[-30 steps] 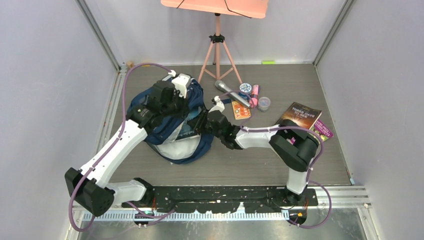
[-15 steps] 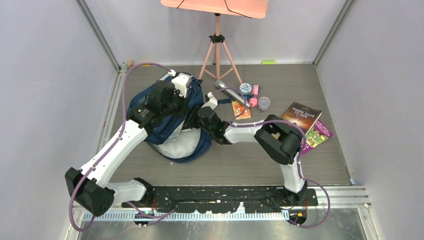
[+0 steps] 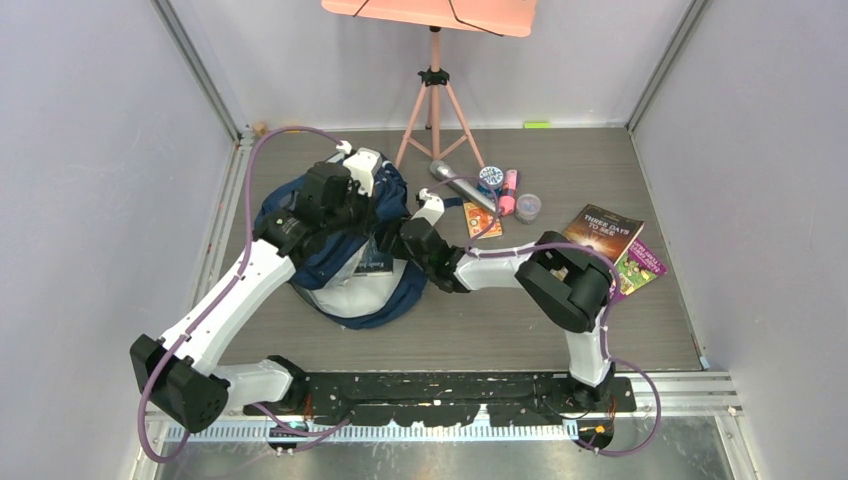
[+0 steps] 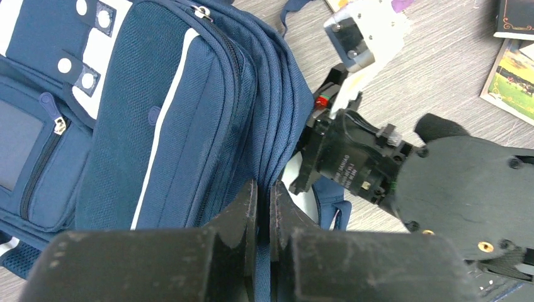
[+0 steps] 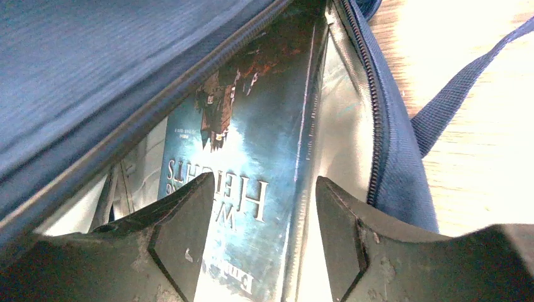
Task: Pack the student bag
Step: Place the book in the student bag.
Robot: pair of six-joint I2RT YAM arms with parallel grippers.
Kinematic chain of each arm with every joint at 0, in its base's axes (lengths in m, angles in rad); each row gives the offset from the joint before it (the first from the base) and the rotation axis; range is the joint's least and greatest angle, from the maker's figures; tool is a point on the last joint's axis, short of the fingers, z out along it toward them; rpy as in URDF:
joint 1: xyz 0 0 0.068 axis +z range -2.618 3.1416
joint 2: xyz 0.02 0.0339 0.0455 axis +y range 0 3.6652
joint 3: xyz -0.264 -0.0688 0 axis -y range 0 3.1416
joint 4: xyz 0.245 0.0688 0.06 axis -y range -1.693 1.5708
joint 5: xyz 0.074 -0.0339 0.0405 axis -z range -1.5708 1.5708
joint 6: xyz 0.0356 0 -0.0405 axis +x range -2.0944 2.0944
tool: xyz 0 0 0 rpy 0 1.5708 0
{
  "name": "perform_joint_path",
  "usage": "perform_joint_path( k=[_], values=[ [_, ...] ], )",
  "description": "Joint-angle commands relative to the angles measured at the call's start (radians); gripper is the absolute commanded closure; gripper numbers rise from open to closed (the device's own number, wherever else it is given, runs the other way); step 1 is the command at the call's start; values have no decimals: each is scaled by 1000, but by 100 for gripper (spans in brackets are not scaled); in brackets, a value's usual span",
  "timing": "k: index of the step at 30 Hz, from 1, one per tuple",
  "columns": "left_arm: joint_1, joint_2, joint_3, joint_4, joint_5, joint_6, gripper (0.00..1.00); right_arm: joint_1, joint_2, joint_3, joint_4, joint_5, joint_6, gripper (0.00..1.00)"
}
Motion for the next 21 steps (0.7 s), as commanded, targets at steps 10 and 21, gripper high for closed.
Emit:
perform_joint_path(
  k=[10,21],
  values=[
    [-5,-21,27,64,-82,3,100,64,-343,-149,-88,44,-149,32],
    [-5,-28,25,68,-64,-8,100,-35,-695,-100,-787,148,-335,20]
  ],
)
